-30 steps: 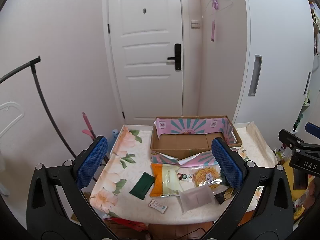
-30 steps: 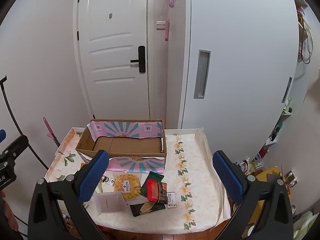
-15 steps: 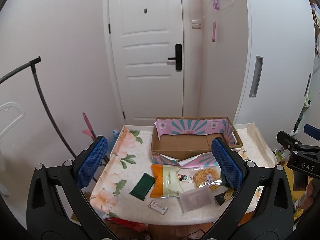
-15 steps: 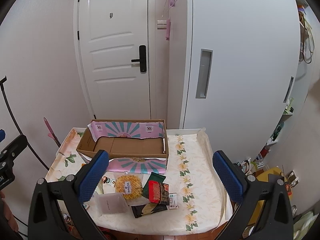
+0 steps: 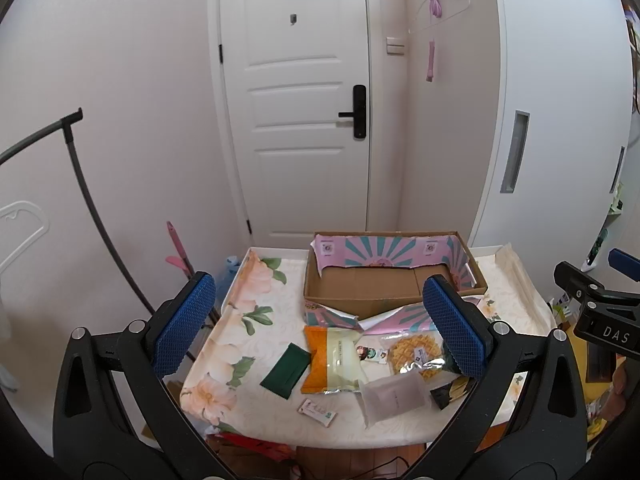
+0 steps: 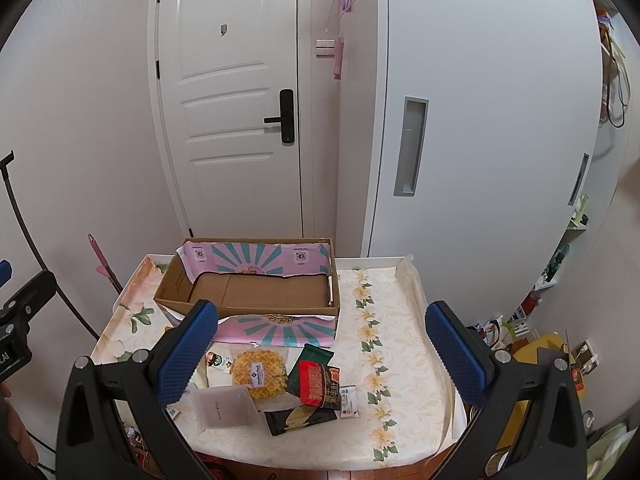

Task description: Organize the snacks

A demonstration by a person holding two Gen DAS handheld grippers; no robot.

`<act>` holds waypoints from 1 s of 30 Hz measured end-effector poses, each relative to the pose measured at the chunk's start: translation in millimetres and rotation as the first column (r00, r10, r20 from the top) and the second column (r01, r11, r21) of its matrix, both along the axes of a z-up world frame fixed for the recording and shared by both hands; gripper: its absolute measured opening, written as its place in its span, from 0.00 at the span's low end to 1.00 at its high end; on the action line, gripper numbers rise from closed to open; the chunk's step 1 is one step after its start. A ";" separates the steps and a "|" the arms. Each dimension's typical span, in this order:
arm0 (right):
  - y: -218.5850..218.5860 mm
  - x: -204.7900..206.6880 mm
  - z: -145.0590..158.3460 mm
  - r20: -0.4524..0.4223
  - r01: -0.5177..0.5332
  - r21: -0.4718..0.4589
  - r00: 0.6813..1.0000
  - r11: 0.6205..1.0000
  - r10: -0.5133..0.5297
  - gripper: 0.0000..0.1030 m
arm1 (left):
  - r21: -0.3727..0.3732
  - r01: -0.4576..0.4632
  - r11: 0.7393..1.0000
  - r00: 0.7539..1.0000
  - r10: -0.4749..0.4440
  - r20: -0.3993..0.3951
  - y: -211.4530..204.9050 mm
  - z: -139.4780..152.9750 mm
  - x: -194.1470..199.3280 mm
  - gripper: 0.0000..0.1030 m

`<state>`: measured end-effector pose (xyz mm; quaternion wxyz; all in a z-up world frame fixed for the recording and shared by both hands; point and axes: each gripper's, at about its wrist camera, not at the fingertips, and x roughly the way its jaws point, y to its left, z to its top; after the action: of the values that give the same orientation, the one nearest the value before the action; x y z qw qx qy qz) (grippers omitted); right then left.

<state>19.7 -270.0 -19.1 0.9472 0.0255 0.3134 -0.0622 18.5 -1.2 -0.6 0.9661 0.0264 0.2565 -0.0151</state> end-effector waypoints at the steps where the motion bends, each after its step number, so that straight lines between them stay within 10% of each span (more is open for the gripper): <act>1: -0.2 0.1 0.2 0.000 0.000 0.001 1.000 1.000 0.000 1.00 | 0.000 -0.001 1.000 1.000 0.001 0.001 -0.1 -0.1 -0.1 1.00; 30: 11.5 3.8 -2.7 -0.005 -0.008 0.003 1.000 1.000 0.008 1.00 | -0.002 0.000 1.000 1.000 0.000 -0.004 2.4 -1.2 -0.9 1.00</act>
<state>23.5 -258.5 -21.7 0.9466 0.0255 0.3161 -0.0580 17.6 1.1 -1.8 0.9656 0.0257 0.2582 -0.0155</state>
